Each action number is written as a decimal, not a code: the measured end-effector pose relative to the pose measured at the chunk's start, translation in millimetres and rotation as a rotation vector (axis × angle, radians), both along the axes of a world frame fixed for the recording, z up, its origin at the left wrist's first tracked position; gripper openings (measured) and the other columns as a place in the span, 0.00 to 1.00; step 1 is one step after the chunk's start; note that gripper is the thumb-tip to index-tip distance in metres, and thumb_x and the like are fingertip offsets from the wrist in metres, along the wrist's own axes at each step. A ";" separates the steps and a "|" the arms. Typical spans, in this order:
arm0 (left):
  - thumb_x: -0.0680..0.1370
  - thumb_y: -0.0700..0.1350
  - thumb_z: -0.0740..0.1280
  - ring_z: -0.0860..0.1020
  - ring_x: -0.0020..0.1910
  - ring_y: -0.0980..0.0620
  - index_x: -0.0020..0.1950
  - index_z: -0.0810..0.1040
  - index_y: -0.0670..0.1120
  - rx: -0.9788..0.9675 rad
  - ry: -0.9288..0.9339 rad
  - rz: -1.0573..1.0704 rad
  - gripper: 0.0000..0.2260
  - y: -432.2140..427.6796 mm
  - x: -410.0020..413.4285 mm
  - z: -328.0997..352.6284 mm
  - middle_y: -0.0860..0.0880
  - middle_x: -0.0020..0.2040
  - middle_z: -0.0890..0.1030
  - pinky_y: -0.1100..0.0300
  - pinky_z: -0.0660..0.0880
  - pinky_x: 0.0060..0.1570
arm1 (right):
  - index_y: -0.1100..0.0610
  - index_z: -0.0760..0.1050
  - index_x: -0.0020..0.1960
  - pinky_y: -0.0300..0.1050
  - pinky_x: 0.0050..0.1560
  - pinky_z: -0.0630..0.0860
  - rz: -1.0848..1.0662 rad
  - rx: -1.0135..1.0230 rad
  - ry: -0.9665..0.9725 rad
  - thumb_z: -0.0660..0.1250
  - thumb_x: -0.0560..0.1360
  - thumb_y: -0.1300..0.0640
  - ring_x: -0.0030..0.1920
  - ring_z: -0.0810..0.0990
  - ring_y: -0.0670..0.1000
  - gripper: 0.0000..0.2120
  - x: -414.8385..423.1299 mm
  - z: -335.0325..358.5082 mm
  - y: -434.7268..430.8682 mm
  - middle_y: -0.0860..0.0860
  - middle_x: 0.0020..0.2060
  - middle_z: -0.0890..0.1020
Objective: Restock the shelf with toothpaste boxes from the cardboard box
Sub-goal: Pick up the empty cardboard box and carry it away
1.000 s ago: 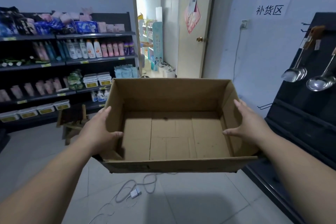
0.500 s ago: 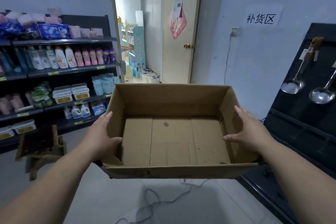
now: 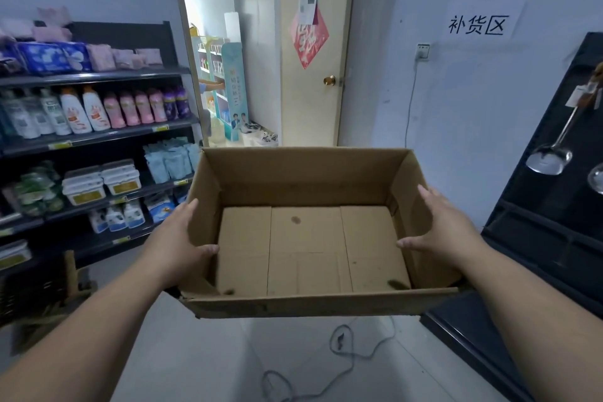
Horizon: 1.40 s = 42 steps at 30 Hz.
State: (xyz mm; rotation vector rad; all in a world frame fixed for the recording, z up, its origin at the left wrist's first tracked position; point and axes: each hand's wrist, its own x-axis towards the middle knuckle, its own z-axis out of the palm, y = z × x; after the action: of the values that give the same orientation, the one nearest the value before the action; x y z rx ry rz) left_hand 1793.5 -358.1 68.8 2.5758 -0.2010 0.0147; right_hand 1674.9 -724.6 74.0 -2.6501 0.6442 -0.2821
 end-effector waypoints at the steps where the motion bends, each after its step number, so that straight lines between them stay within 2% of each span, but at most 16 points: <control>1: 0.70 0.48 0.76 0.62 0.74 0.46 0.78 0.52 0.53 0.002 -0.001 -0.001 0.44 -5.2 9.1 -0.2 0.51 0.78 0.56 0.45 0.66 0.68 | 0.49 0.47 0.79 0.50 0.71 0.64 0.001 0.004 -0.003 0.79 0.65 0.49 0.77 0.57 0.53 0.55 9.2 -2.0 -4.5 0.48 0.79 0.51; 10: 0.70 0.48 0.75 0.67 0.70 0.45 0.78 0.51 0.53 -0.009 -0.040 -0.020 0.44 -90.1 108.5 5.6 0.50 0.77 0.58 0.45 0.72 0.62 | 0.50 0.47 0.80 0.49 0.73 0.60 0.020 0.019 -0.042 0.79 0.65 0.49 0.77 0.55 0.51 0.55 111.7 -8.0 -90.6 0.47 0.79 0.51; 18: 0.70 0.46 0.76 0.66 0.71 0.44 0.78 0.52 0.52 -0.047 -0.021 0.024 0.45 -155.5 189.8 9.4 0.49 0.77 0.58 0.44 0.72 0.62 | 0.50 0.47 0.80 0.48 0.73 0.58 0.046 0.001 -0.022 0.80 0.64 0.48 0.77 0.55 0.51 0.56 200.9 3.7 -158.3 0.47 0.79 0.51; 29: 0.69 0.46 0.76 0.67 0.71 0.44 0.78 0.52 0.51 -0.061 -0.013 -0.050 0.45 -209.7 289.7 1.3 0.49 0.77 0.59 0.43 0.71 0.64 | 0.50 0.46 0.80 0.47 0.73 0.58 0.001 0.014 -0.015 0.79 0.64 0.47 0.77 0.55 0.51 0.56 275.1 -7.9 -206.6 0.47 0.79 0.50; 35: 0.69 0.45 0.76 0.66 0.71 0.44 0.78 0.53 0.52 -0.078 -0.019 -0.113 0.45 -242.3 388.6 -11.2 0.49 0.76 0.60 0.42 0.70 0.65 | 0.49 0.46 0.80 0.47 0.73 0.59 -0.080 0.002 -0.026 0.79 0.65 0.48 0.77 0.55 0.51 0.56 346.4 -12.3 -226.1 0.47 0.79 0.49; 42: 0.68 0.48 0.77 0.65 0.72 0.46 0.78 0.52 0.52 -0.066 0.037 -0.237 0.46 -275.3 561.6 -25.6 0.50 0.77 0.60 0.47 0.67 0.68 | 0.49 0.46 0.80 0.46 0.73 0.57 -0.192 0.037 0.011 0.80 0.63 0.47 0.77 0.55 0.50 0.57 471.2 -25.1 -244.9 0.46 0.79 0.49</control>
State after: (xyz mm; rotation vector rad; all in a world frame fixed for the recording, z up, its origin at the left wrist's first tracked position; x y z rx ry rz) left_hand 2355.1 -633.4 43.3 2.4685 -0.4818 -0.1112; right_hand 2146.1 -969.4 48.9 -2.5591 0.9000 -0.3070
